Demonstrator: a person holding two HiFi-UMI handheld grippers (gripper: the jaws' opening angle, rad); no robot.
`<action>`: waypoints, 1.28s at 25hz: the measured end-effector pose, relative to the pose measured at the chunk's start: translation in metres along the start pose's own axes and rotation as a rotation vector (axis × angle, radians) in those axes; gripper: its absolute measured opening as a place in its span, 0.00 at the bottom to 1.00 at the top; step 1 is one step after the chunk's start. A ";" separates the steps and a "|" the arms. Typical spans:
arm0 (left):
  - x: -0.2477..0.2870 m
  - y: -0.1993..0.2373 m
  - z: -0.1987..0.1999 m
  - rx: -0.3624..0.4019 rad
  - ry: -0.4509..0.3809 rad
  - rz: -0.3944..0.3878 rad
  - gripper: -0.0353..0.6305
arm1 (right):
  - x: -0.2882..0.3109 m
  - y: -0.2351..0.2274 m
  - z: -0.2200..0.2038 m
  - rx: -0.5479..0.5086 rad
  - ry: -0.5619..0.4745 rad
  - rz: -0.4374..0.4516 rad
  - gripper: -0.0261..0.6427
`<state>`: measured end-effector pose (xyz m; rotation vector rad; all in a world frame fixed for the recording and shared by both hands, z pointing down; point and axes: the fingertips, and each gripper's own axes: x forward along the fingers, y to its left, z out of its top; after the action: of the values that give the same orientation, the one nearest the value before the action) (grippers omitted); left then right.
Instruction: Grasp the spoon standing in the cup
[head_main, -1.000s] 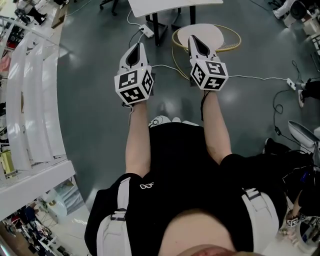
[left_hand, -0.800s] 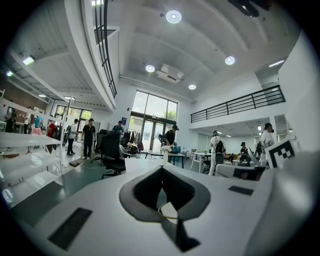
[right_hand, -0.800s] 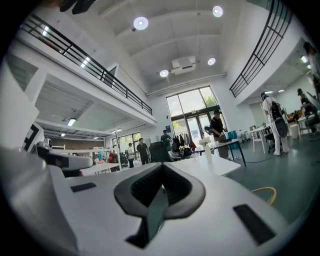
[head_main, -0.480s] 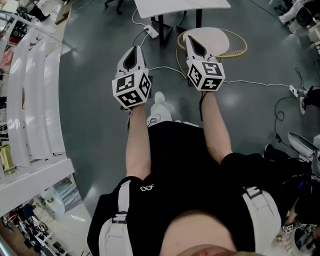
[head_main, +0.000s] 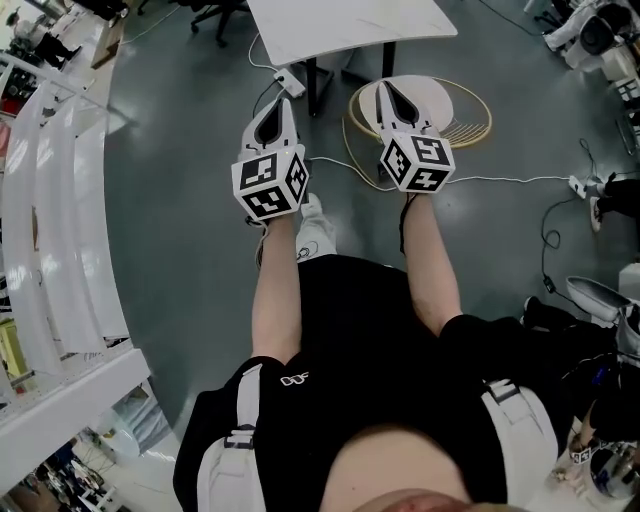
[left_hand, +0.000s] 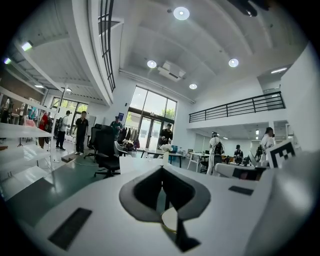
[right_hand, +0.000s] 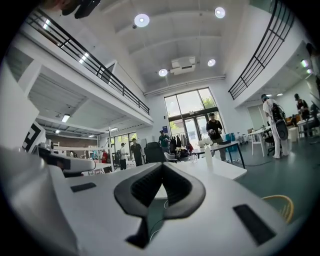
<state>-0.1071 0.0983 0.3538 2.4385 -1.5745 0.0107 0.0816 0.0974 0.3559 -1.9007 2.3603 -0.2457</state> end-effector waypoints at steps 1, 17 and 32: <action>0.011 0.007 0.000 -0.008 0.002 -0.003 0.08 | 0.012 0.000 -0.002 -0.006 0.007 -0.001 0.04; 0.156 0.123 0.027 -0.103 0.012 0.022 0.08 | 0.217 0.034 -0.011 -0.042 0.080 0.097 0.04; 0.247 0.136 0.042 -0.129 0.024 -0.090 0.08 | 0.271 -0.032 0.004 -0.046 0.056 -0.057 0.04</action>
<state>-0.1309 -0.1848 0.3722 2.3969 -1.4084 -0.0748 0.0546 -0.1740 0.3644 -2.0096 2.3699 -0.2547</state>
